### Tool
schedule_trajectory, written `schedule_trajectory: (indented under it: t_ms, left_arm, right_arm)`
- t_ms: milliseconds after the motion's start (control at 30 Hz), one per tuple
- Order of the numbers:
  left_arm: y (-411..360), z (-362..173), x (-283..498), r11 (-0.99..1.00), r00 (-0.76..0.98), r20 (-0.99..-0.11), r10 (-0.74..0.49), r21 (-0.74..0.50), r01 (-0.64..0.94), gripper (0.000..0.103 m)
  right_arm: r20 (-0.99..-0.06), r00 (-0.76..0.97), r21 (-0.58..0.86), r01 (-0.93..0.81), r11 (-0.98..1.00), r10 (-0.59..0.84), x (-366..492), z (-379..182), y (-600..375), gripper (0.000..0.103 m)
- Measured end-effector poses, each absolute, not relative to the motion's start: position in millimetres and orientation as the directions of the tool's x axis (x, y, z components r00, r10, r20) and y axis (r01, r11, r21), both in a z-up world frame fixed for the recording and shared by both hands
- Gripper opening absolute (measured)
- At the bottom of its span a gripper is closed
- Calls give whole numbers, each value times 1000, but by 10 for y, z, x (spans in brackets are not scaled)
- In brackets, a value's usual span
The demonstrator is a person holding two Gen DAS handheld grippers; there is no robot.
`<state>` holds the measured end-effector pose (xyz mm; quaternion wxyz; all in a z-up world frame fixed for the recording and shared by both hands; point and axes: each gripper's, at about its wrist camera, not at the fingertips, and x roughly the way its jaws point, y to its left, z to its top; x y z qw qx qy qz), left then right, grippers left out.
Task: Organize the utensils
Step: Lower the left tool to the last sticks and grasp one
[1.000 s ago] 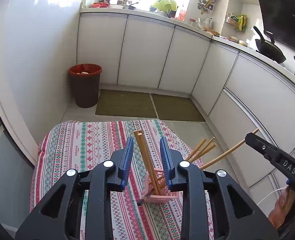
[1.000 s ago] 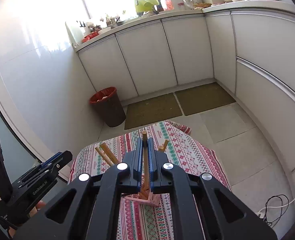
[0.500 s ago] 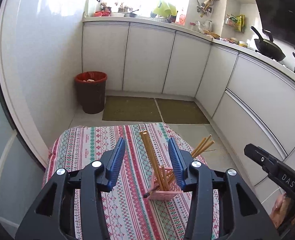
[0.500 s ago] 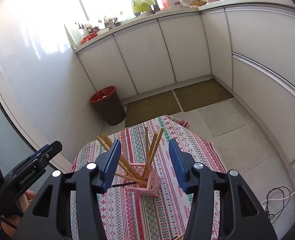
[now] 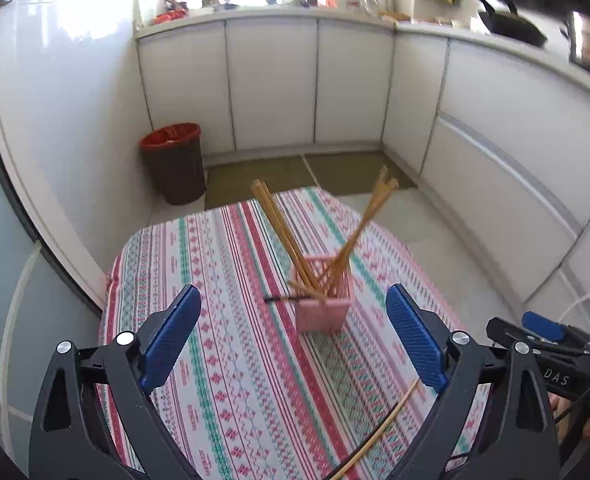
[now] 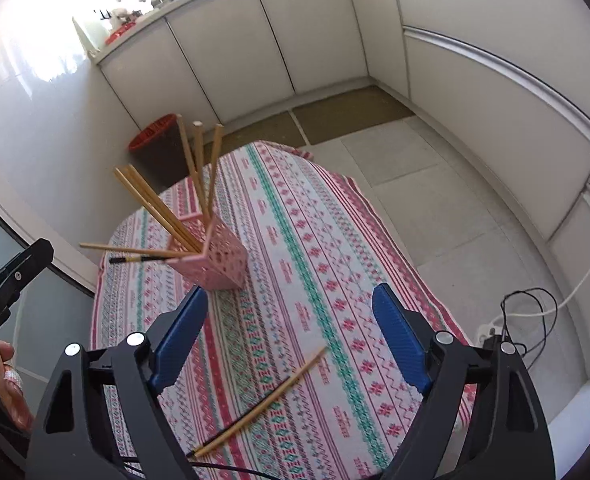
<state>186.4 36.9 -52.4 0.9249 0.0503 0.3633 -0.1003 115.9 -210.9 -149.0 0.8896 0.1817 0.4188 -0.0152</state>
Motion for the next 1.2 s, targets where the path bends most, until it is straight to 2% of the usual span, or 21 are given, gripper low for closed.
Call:
schedule_trajectory:
  t_ms: [67,233,367,667,1200]
  left_arm:
    - [258,-678,1847,965,680,-717,-151,43,259,95]
    - [-34,-1035,1790,934,616,-777,-126,117,339,96]
    - [-189,-1264,1769,915,581,-808,-100,154,372,96]
    - [-517,-1644,1716,877,533,-844,-69,203,435,96]
    - [-737,-2012,1761,846,464,-885,-43,215,489,96]
  right_arm:
    - [-772,626,297,201,933,111,1053,-1636,-2189,84]
    - [-824,561,274,267,924,82,956,-1937,-2390,85]
    - [-832,551,275,300,913,69,881,-2002,-2535,85]
    - [-858,505,341,426,838,93,699,-2170,-2990,85]
    - [-869,488,329,445,833,83,686,-2242,-3090,85]
